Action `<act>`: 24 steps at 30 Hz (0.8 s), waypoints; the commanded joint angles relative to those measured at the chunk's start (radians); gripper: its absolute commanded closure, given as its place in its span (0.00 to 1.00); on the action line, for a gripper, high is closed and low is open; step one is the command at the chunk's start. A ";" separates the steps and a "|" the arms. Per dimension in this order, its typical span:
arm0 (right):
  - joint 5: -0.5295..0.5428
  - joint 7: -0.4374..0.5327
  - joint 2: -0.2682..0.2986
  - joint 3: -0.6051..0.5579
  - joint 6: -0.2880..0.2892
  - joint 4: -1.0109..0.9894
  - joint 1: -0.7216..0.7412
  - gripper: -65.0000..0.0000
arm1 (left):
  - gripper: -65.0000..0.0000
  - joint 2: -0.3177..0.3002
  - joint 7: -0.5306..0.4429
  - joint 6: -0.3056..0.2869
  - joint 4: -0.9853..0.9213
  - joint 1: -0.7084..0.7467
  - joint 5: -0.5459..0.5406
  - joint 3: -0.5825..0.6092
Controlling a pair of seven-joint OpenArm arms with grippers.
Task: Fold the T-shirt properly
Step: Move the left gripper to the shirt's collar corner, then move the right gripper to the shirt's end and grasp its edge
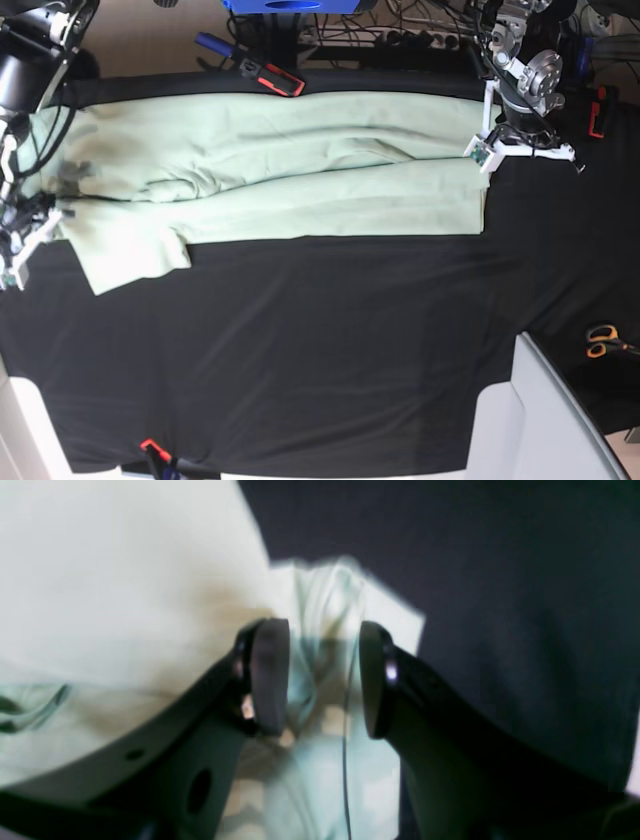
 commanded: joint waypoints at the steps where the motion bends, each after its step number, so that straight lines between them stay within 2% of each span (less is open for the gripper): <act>1: 0.015 0.026 0.019 -0.021 0.001 0.007 0.034 0.65 | 1.00 -0.007 -0.002 0.011 0.019 0.004 0.017 -0.003; 4: 0.016 0.036 0.020 -0.068 0.001 -0.040 0.082 0.65 | 1.00 -0.007 -0.002 0.011 0.019 0.008 0.015 -0.003; 7: 0.015 0.110 0.025 -0.112 0.001 -0.175 0.166 0.64 | 1.00 -0.004 -0.002 0.011 0.019 0.008 0.015 -0.003; 9: 0.015 0.164 0.031 -0.124 0.001 -0.280 0.217 0.58 | 1.00 0.012 -0.002 0.011 0.019 0.008 0.015 -0.003; 12: 0.015 0.260 0.066 -0.147 0.001 -0.446 0.286 0.41 | 1.00 0.022 -0.002 0.011 0.021 0.010 0.015 -0.003; 14: 0.015 0.329 0.083 -0.161 0.001 -0.547 0.324 0.34 | 1.00 0.025 -0.001 0.011 0.021 0.016 0.015 -0.003; 18: 0.015 0.428 0.114 -0.166 0.001 -0.687 0.372 0.34 | 1.00 0.028 -0.001 0.011 0.018 0.022 0.015 -0.005; 21: 0.015 0.441 0.126 -0.166 0.007 -0.744 0.393 0.34 | 1.00 0.030 0.002 0.011 0.019 0.022 0.015 -0.005; 24: 0.015 0.443 0.118 -0.166 0.008 -0.756 0.399 0.38 | 1.00 0.030 0.004 0.011 0.018 0.021 0.015 -0.005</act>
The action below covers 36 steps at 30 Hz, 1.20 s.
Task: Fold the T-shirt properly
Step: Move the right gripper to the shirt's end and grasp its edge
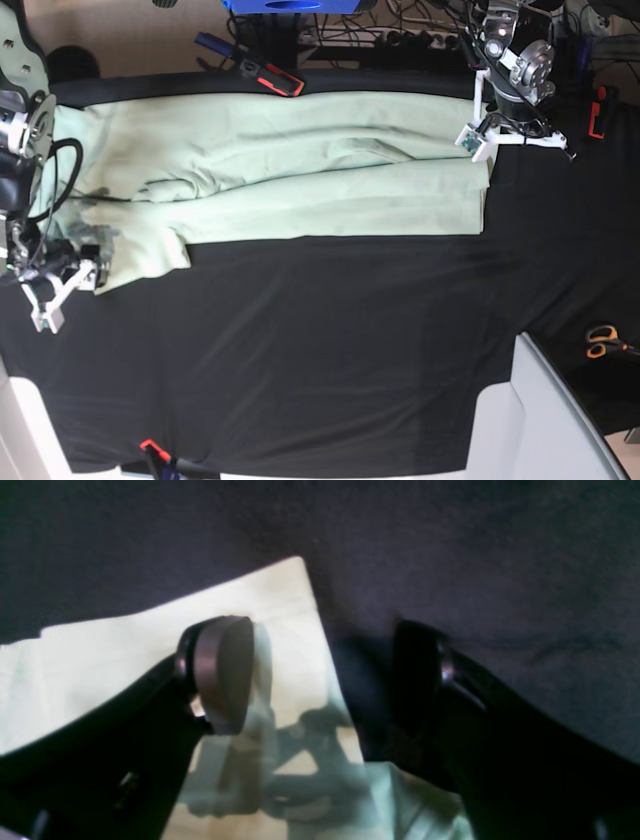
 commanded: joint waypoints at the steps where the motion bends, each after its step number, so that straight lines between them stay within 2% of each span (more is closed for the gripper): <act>1: 0.007 0.020 0.008 -0.009 0.002 0.013 0.029 0.40 | 1.00 -0.006 0.002 0.014 0.017 0.001 0.018 -0.004; 5: 0.012 0.021 -0.003 -0.073 0.002 0.013 0.029 0.47 | 1.00 0.013 0.002 0.014 0.014 0.001 0.018 -0.019; 7: 0.012 0.021 -0.005 -0.081 0.002 0.013 0.029 0.57 | 1.00 0.022 -0.003 0.014 0.011 0.001 0.018 -0.045; 11: 0.012 0.021 -0.005 -0.081 0.002 0.013 0.029 0.94 | 1.00 0.033 -0.004 0.014 0.011 0.003 0.018 -0.096; 12: 0.010 0.021 -0.005 -0.081 0.000 0.013 0.029 1.00 | 1.00 0.033 -0.004 0.014 0.011 0.003 0.019 -0.101; 18: 0.009 0.018 0.000 -0.082 0.000 0.030 0.025 1.00 | 1.00 0.033 -0.004 0.014 0.011 0.003 0.019 -0.098; 22: 0.009 0.011 0.000 -0.082 0.002 0.158 -0.052 1.00 | 1.00 0.034 -0.004 0.014 0.011 0.003 0.019 -0.096; 33: 0.013 -0.169 -0.035 -0.079 0.004 0.631 -0.304 1.00 | 1.00 0.033 -0.004 0.014 0.009 0.001 0.019 -0.101; 36: 0.013 -0.229 -0.066 -0.079 0.004 0.749 -0.365 1.00 | 1.00 0.033 -0.004 0.013 0.009 0.001 0.019 -0.099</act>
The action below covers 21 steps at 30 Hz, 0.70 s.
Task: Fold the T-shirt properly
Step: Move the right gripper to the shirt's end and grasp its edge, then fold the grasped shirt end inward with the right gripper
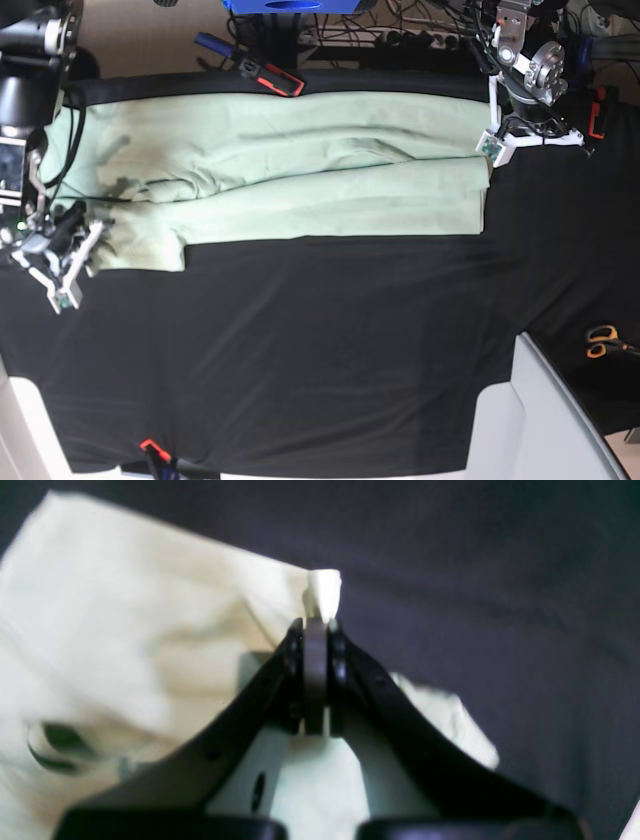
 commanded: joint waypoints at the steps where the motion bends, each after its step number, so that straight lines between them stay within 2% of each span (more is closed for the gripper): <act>1: 0.010 0.001 0.002 0.003 0.003 0.050 0.000 1.00 | 1.00 -0.007 0.000 0.013 0.011 0.001 0.016 -0.003; 11: 0.012 -0.143 -0.062 0.000 0.004 0.370 -0.178 1.00 | 1.00 -0.010 0.000 0.013 -0.032 -0.002 0.016 -0.004; 15: 0.010 -0.212 -0.071 0.000 0.060 0.483 -0.233 1.00 | 1.00 -0.012 -0.001 0.013 -0.036 -0.003 0.016 -0.004; 19: 0.010 -0.250 -0.100 0.003 0.064 0.557 -0.282 1.00 | 1.00 -0.012 -0.001 0.011 -0.036 -0.003 0.015 -0.006; 21: 0.010 -0.252 -0.122 0.003 0.064 0.595 -0.316 1.00 | 1.00 -0.012 -0.001 -0.019 -0.035 -0.003 -0.014 -0.006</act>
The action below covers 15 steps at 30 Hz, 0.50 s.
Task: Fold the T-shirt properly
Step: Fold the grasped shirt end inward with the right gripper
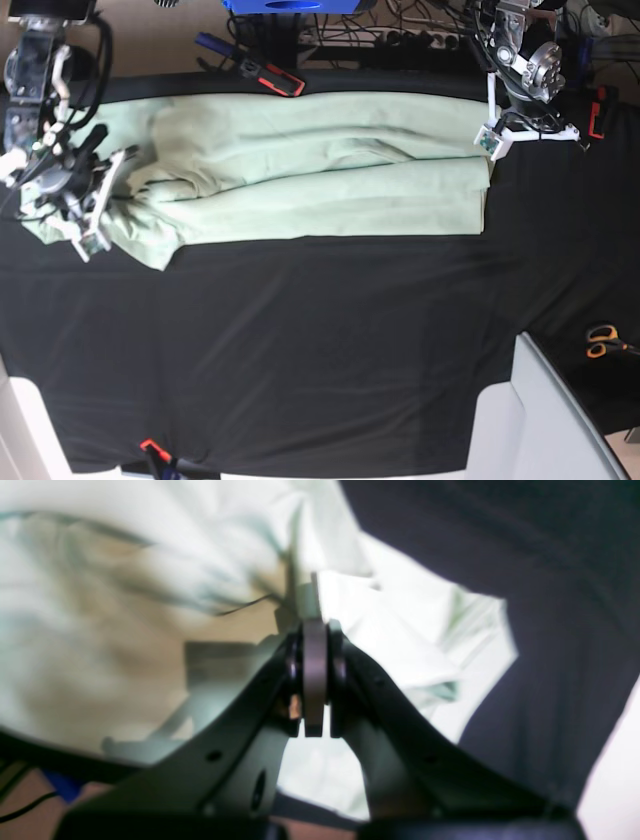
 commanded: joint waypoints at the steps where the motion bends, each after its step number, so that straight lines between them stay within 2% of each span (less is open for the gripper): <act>1: 0.007 0.003 -0.008 0.002 0.000 0.037 -0.003 1.00 | 1.00 -0.011 0.002 -0.004 0.015 0.002 -0.012 -0.005; 4: 0.007 -0.015 -0.034 0.002 0.000 0.069 -0.034 1.00 | 1.00 -0.013 0.002 -0.033 0.015 0.004 -0.060 -0.005; 8: 0.007 -0.017 -0.063 0.000 0.002 0.112 -0.083 1.00 | 1.00 -0.013 0.002 -0.033 0.015 0.008 -0.072 -0.005; 15: 0.007 -0.011 -0.065 0.000 0.002 0.123 -0.146 1.00 | 1.00 -0.014 0.003 -0.033 0.015 0.007 -0.070 -0.005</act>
